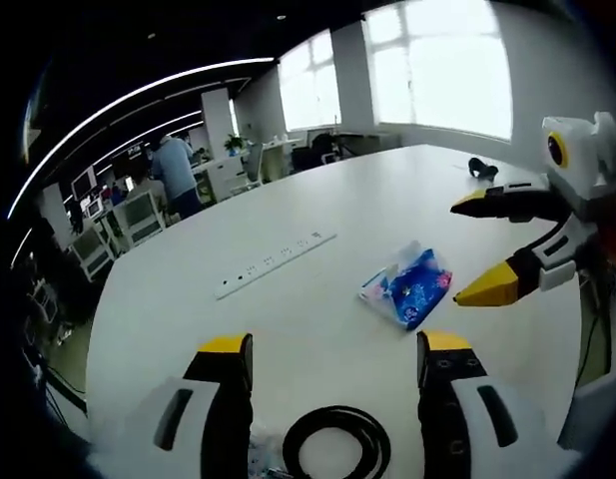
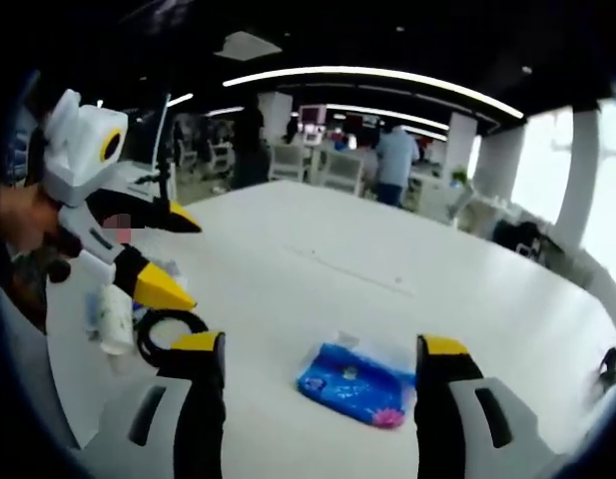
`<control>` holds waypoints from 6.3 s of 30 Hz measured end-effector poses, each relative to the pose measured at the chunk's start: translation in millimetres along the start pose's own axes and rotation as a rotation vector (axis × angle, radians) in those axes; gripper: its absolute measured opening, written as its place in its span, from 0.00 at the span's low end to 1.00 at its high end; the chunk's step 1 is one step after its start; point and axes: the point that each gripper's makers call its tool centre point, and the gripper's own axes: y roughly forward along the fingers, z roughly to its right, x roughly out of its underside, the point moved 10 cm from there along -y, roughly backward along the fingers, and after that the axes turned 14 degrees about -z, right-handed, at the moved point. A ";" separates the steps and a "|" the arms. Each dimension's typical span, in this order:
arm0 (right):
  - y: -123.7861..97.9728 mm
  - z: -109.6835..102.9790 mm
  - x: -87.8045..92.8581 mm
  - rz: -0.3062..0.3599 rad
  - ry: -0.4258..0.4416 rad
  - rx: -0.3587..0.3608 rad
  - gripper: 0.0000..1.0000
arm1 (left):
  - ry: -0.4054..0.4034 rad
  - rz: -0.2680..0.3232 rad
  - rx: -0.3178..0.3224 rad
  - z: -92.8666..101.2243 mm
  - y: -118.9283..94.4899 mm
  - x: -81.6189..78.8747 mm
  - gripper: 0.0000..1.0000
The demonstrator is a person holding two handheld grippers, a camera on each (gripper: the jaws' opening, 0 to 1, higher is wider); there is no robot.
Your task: Arrange the tabletop items into an orderly group along one side of the table until the central work area is clear of visible clutter.
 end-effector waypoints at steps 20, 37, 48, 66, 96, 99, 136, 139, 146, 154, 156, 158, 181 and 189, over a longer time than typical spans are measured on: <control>-2.2 -42.9 -24.5 0.040 -0.042 -0.049 0.75 | -0.019 0.003 -0.063 -31.4 -42.2 32.0 0.67; 7.4 -81.6 -42.0 0.055 -0.068 -0.100 0.74 | -0.019 -0.008 -0.103 -69.4 -70.8 59.1 0.68; 14.4 -98.5 -46.0 0.051 -0.078 -0.130 0.74 | -0.015 -0.025 -0.109 -85.0 -78.5 79.5 0.69; 25.6 -119.5 -46.3 0.038 -0.098 -0.183 0.91 | 0.004 -0.015 -0.110 -106.0 -82.3 103.1 0.91; 50.2 -134.3 -40.9 -0.009 -0.117 -0.235 0.84 | 0.064 -0.118 -0.091 -126.8 -62.6 133.3 0.91; 53.2 -135.4 -39.9 -0.018 -0.116 -0.240 0.83 | 0.070 -0.124 -0.087 -128.1 -59.3 134.7 0.89; 85.2 -148.4 -31.4 -0.089 -0.139 -0.324 0.71 | 0.180 -0.227 0.018 -125.5 -11.3 140.7 0.74; 87.7 -148.9 -31.5 -0.091 -0.137 -0.327 0.71 | 0.186 -0.233 0.026 -126.0 -8.3 140.1 0.72; 91.7 -149.2 -31.8 -0.093 -0.130 -0.333 0.71 | 0.196 -0.252 0.055 -126.1 0.5 137.3 0.66; 93.8 -145.5 -29.6 -0.100 -0.120 -0.330 0.70 | 0.228 -0.264 0.079 -125.6 7.5 133.3 0.58; 94.2 -144.8 -29.1 -0.100 -0.119 -0.328 0.70 | 0.240 -0.269 0.082 -125.6 9.0 132.2 0.57; 94.5 -144.5 -28.8 -0.102 -0.117 -0.329 0.70 | 0.241 -0.271 0.094 -125.1 10.1 131.1 0.54; 98.7 -145.5 -28.4 -0.110 -0.113 -0.337 0.69 | 0.408 -0.311 0.174 -124.5 18.3 124.5 0.42; 98.5 -148.0 -34.7 -0.099 -0.123 -0.345 0.66 | 0.439 -0.303 0.162 -123.2 16.4 123.9 0.39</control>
